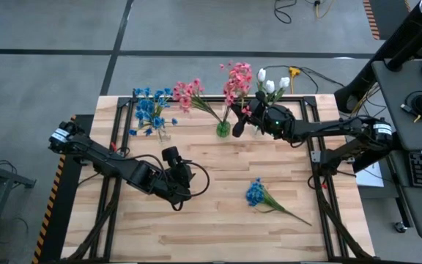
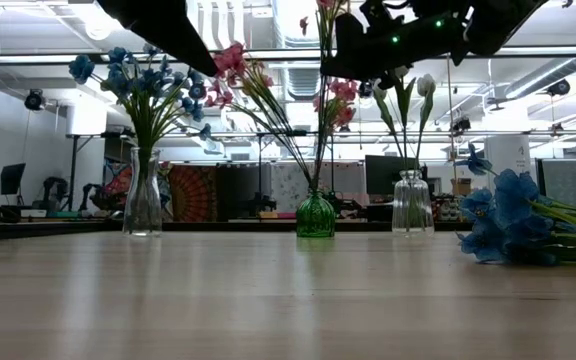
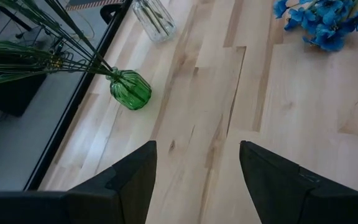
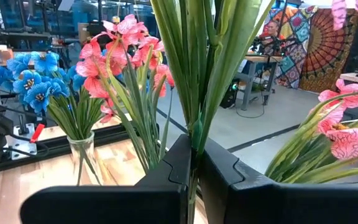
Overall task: Sort flowers into vase by color
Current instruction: Put the pink flowers into the green vase
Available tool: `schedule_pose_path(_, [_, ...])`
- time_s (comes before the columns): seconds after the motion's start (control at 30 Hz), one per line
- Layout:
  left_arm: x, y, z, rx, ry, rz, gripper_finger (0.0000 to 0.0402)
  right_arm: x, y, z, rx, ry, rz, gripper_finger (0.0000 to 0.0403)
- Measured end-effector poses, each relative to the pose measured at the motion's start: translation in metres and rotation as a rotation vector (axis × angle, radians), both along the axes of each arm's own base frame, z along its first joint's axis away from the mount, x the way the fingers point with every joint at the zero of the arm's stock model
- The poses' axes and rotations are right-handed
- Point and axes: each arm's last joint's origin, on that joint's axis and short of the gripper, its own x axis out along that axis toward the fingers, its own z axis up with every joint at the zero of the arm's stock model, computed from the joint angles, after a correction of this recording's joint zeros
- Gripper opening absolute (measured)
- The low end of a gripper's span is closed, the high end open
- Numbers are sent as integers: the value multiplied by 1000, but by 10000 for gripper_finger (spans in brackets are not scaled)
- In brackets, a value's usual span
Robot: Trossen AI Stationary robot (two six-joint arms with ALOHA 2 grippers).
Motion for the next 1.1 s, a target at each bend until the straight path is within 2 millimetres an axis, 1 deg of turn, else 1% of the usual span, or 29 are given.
schedule_pose_path(0.43, [0, 0, 0, 0, 0, 0, 213, 6, -2, -11, 10, 37, -1, 13])
schedule_pose_path(0.87, [0, 0, 0, 0, 0, 0, 213, 5, -3, -12, 28, 44, -6, 14])
schedule_pose_path(0.97, [0, 0, 0, 0, 0, 0, 213, 5, -3, -13, 35, 46, -6, 28])
schedule_pose_path(1.1, [0, 0, 0, 0, 0, 0, 213, 5, -4, -13, 47, 45, -8, 70])
